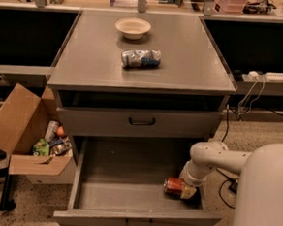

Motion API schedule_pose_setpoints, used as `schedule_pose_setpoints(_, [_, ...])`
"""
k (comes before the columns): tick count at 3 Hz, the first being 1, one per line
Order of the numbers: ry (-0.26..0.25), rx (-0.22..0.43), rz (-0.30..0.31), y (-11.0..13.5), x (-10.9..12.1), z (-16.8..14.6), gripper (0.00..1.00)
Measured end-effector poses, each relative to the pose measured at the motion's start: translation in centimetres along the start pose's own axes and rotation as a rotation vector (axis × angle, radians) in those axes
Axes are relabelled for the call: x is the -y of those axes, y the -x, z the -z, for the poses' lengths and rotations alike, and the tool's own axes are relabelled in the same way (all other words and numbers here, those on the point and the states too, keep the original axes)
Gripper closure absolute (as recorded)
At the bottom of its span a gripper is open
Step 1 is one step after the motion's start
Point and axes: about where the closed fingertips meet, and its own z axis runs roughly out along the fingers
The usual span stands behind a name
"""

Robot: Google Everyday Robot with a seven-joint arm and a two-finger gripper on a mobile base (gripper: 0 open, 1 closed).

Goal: Pick coke can from middle drawer and place on counter

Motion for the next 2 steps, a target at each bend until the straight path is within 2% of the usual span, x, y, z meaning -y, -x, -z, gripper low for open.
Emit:
schedule_pose_setpoints(1, [-0.016,0.145,0.028,1.7,-0.1,3.5,1.00])
schedule_pose_setpoints(2, [-0.035,0.333,0.146,4.9,0.0,10.4,1.00])
